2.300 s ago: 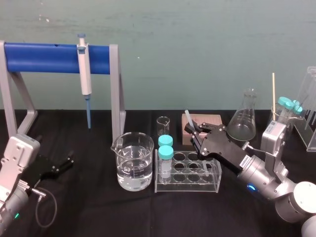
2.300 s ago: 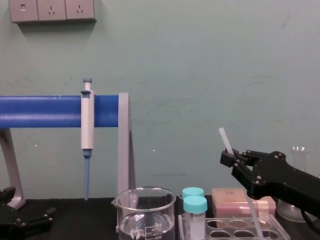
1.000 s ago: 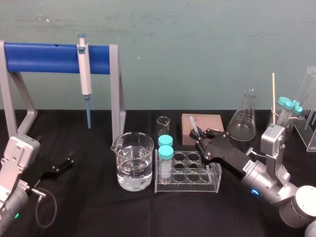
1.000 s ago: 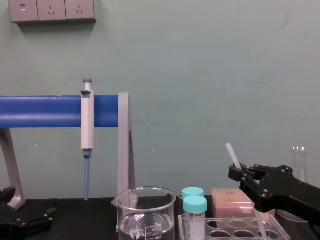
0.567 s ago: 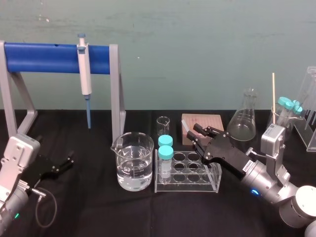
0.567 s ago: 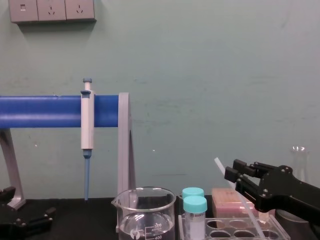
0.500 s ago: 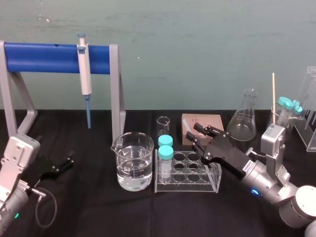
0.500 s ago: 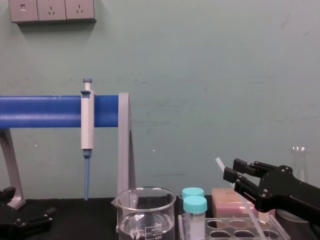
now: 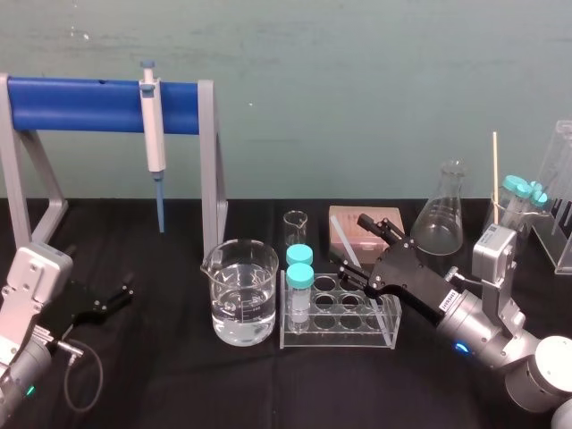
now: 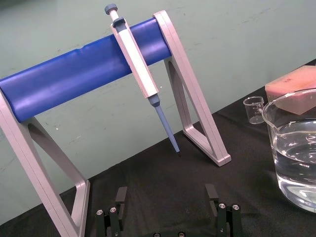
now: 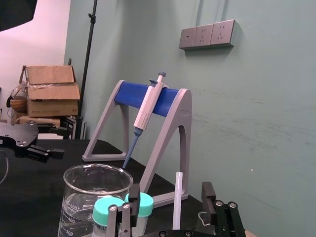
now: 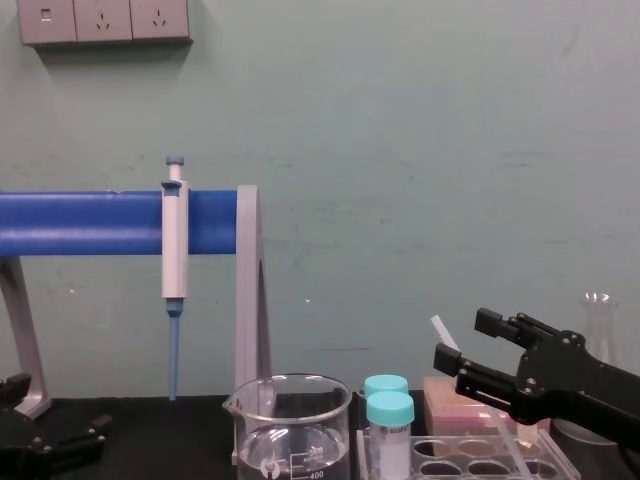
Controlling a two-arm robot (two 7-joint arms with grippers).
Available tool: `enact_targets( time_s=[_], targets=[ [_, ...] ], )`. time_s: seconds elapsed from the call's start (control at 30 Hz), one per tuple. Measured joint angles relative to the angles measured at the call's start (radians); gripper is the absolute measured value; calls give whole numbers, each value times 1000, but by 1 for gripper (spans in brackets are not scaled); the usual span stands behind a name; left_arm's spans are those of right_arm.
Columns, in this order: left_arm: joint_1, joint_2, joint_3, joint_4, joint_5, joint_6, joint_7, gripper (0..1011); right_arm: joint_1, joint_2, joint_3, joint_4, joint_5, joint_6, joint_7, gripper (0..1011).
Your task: Pick up the stirring rod with one hand, then place it down.
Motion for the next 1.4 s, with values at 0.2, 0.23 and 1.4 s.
enact_targets(
  time_s=[0.2,0.23,1.4],
  targets=[
    [0,0,0,0,0,0,0,1000,0,0,0,0,0,0,0,961],
    [0,0,0,0,0,0,0,1000,0,0,0,0,0,0,0,961],
    [0,0,0,0,0,0,0,1000,-305,44,221,-419,-29,381,-408,1000]
  ],
)
